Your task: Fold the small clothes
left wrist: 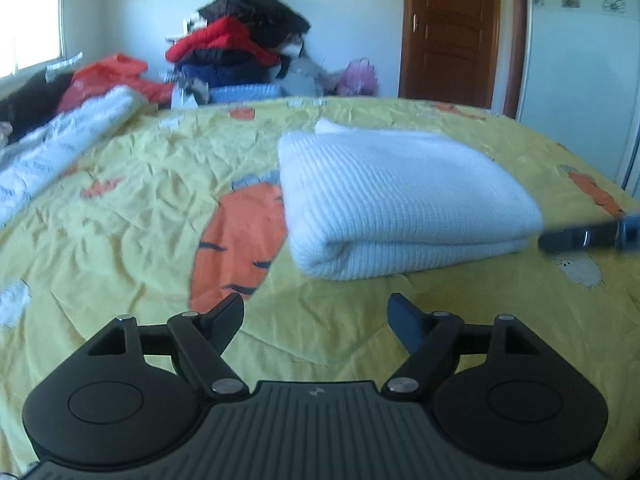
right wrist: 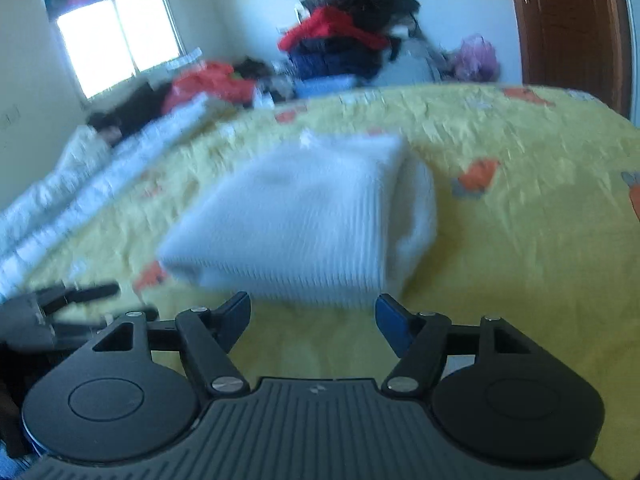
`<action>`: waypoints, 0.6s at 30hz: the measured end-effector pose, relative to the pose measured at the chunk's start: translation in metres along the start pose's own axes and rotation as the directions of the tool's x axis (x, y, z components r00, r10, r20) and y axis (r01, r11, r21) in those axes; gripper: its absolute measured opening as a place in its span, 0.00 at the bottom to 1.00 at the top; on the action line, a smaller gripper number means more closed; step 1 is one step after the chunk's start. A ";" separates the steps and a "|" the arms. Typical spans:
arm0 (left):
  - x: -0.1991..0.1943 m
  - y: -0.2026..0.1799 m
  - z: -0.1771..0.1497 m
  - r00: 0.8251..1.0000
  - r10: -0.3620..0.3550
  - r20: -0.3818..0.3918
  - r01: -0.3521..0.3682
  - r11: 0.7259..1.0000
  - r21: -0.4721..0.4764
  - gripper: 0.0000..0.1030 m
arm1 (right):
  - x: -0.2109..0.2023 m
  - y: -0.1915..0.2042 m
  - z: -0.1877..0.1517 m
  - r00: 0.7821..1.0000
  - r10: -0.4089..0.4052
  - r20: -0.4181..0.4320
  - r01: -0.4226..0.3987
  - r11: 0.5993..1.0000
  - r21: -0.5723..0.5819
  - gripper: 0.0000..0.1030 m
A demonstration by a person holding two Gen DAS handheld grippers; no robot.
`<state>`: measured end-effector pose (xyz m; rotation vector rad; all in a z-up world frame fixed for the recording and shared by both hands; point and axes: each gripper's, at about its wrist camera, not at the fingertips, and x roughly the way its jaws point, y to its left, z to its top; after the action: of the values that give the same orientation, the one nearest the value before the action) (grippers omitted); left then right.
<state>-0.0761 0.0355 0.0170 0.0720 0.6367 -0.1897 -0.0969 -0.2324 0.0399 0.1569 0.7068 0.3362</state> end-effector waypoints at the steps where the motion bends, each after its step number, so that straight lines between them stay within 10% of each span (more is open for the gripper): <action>1: 0.004 -0.005 0.002 1.000 -0.009 0.004 0.009 1.000 0.004 0.77 | 0.010 0.000 -0.003 0.999 -0.032 -0.032 0.032 0.999 0.006 0.70; 5: 0.032 -0.024 0.007 1.000 0.001 -0.010 -0.001 0.999 0.033 0.77 | 0.045 0.005 -0.011 0.983 -0.153 -0.102 0.154 0.988 -0.002 0.79; 7: 0.047 -0.032 0.007 0.998 0.048 -0.052 -0.045 0.998 0.050 0.77 | 0.054 0.012 -0.015 0.979 -0.194 -0.063 0.193 0.981 -0.023 1.00; 11: 0.056 -0.032 0.013 0.992 0.069 -0.101 -0.065 0.997 0.043 0.84 | 0.071 0.023 -0.021 0.937 -0.348 -0.025 0.346 0.936 -0.072 1.00; 18: 0.054 -0.035 0.006 0.985 0.140 -0.097 -0.133 0.988 0.074 0.97 | 0.073 0.017 -0.019 0.940 -0.341 -0.013 0.340 0.939 -0.054 1.00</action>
<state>-0.0366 -0.0076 -0.0109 0.1911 0.7247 -0.0756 -0.0623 -0.1898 -0.0147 -0.0194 0.7328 0.0231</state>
